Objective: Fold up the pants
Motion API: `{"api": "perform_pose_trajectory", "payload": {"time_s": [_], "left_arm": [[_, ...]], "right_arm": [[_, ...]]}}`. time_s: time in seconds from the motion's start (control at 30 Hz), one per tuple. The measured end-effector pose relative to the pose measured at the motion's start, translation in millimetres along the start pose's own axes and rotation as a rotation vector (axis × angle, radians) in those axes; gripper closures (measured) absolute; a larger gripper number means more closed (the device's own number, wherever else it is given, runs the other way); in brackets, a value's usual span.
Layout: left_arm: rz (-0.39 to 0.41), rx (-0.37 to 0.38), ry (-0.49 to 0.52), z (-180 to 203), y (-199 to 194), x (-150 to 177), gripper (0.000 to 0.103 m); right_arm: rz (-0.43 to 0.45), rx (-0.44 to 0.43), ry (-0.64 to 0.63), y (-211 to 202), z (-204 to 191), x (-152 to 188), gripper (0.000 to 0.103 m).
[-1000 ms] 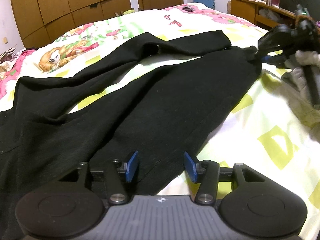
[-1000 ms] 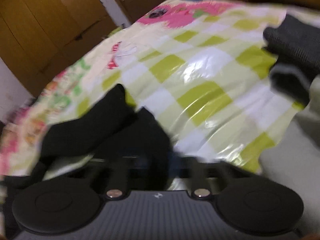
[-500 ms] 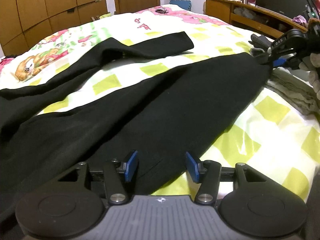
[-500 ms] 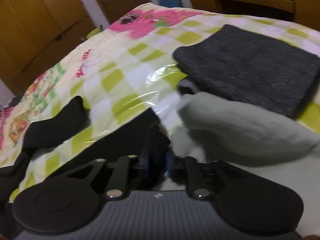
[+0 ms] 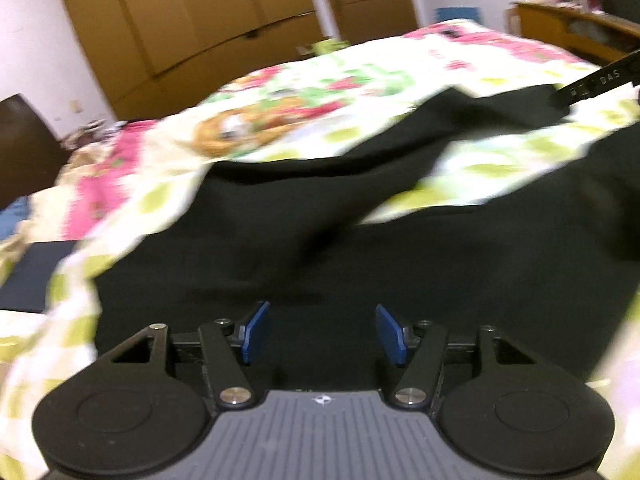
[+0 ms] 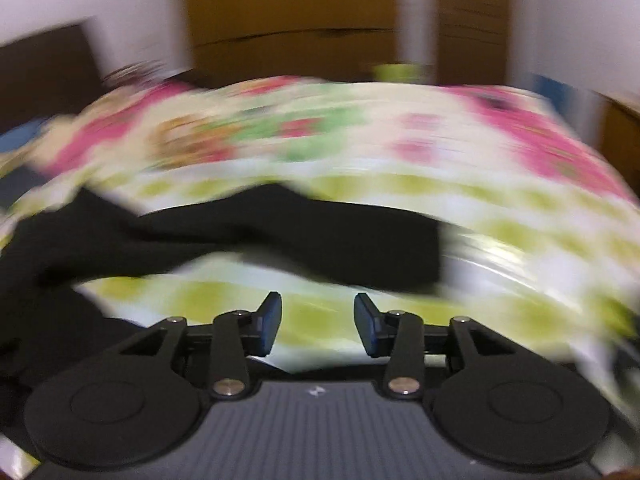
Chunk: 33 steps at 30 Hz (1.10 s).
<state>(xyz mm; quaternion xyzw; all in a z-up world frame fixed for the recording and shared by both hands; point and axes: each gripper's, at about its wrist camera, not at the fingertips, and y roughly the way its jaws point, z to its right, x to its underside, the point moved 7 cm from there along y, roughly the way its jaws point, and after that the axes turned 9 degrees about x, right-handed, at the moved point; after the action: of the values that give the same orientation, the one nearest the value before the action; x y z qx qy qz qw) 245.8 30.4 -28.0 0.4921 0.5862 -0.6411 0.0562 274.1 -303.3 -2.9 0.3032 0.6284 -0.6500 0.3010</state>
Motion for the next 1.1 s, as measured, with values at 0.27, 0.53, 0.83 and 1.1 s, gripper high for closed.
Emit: {"api": "perform_pose_trajectory", "payload": {"time_s": [0.27,0.53,0.83,1.1], "left_arm": [[-0.058,-0.096,-0.154,-173,49,-10,0.025],[-0.121,-0.118,-0.229,-253,104,-11,0.024],[-0.196,-0.095,-0.212,-253,136,-1,0.028],[-0.185,-0.145,-0.178,-254,123,-12,0.067]], "right_arm": [[-0.08,-0.279,-0.239,133,-153,-85,0.05],[-0.141,-0.294,-0.416,196,-205,-99,0.038],[-0.194,-0.326,-0.368,227,-209,-107,0.031],[-0.177,-0.411,-0.434,207,-214,-110,0.031]]}}
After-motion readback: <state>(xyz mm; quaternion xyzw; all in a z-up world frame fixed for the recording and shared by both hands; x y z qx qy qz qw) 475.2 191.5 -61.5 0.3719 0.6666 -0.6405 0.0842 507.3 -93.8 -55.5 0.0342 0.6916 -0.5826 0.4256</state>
